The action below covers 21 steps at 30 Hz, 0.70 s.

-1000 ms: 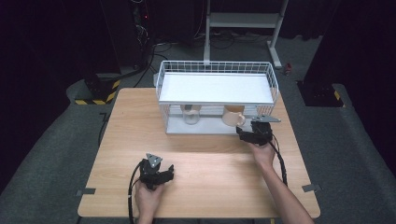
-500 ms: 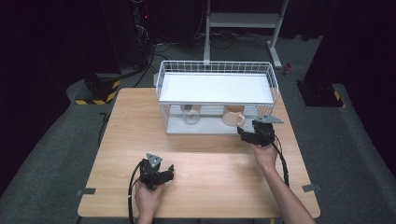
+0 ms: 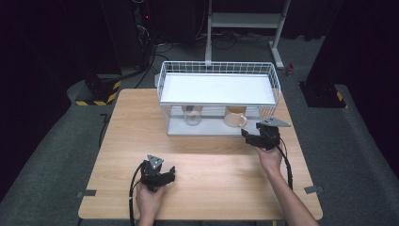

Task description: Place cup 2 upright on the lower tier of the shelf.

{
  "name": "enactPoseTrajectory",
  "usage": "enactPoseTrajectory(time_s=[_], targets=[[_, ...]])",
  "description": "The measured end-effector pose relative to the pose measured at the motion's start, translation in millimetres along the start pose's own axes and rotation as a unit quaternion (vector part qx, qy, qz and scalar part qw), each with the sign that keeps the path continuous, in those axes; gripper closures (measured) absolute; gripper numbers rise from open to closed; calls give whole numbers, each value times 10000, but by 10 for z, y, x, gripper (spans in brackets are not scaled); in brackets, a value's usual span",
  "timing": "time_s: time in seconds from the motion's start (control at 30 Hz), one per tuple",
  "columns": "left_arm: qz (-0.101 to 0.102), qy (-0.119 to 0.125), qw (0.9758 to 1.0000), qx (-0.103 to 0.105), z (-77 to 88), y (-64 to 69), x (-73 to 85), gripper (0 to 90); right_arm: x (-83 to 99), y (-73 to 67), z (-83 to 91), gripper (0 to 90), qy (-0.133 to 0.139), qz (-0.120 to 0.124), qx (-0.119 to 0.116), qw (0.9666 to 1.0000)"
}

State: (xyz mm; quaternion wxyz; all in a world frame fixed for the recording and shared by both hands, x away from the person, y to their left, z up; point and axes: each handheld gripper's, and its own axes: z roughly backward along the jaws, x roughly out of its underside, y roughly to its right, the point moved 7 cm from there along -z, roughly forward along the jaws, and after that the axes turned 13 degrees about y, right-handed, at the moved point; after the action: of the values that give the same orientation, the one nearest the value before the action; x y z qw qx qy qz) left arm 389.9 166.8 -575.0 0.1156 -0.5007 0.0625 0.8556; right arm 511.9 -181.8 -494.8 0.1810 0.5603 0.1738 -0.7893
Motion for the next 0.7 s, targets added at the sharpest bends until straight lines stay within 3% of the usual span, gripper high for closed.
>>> enactPoseTrajectory(time_s=[0.7], targets=[[2, 0, 10000, -1, 0, 0, 0, 221, 8, 39, 189, 268, 104, -124, -63, 9998]])
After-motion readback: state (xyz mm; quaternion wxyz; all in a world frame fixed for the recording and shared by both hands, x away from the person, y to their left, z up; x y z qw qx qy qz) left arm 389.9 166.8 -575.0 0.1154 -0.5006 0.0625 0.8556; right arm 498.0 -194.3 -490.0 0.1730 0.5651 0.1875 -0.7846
